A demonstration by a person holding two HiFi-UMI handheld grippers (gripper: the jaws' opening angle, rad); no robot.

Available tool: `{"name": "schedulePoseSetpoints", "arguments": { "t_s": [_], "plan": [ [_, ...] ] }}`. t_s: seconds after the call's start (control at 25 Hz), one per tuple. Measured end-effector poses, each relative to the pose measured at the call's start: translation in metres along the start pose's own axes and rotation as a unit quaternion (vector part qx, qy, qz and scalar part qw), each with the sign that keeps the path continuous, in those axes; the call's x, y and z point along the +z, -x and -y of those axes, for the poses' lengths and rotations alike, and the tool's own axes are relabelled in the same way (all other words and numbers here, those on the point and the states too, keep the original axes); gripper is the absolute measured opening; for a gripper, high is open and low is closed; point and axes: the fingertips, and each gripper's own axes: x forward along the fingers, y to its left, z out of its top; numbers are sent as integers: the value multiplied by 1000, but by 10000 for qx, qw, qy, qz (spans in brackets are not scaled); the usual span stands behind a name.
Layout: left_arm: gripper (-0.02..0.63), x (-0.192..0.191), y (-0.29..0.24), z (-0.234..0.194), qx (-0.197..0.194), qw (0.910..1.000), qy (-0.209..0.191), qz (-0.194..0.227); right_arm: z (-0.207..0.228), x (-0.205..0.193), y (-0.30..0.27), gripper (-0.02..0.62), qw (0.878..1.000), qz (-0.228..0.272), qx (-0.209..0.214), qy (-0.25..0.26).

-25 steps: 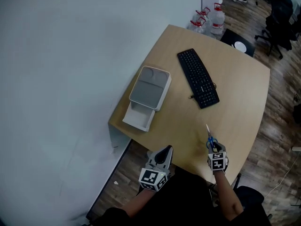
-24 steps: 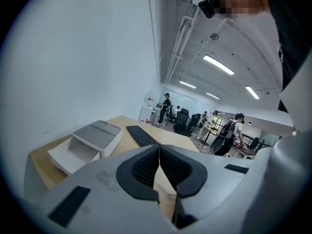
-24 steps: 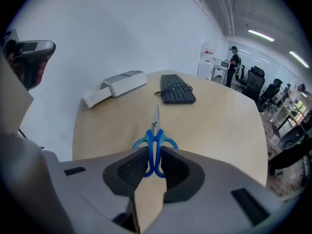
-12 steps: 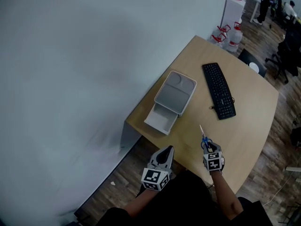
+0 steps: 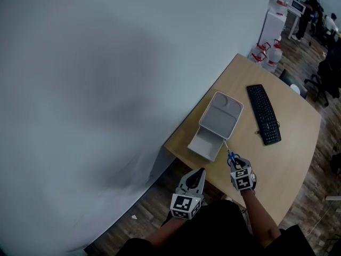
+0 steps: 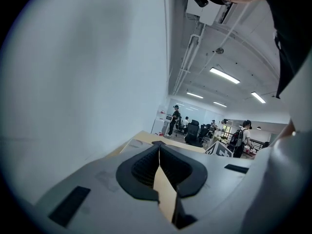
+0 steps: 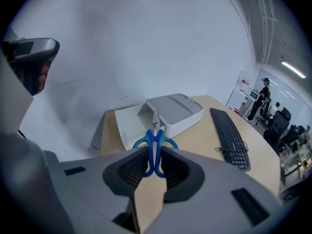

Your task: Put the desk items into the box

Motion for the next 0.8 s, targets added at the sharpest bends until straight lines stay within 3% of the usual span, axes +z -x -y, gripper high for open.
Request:
{"name": "schedulePoseSetpoints", "arguments": {
  "t_s": [0.28, 0.8],
  "plan": [
    [15, -2, 29, -43, -100, 9998, 176, -33, -51, 31, -50, 140, 9996, -135, 173, 171],
    [15, 12, 36, -90, 172, 9996, 232, -19, -58, 55, -132, 140, 9965, -783, 208, 195]
  ]
}}
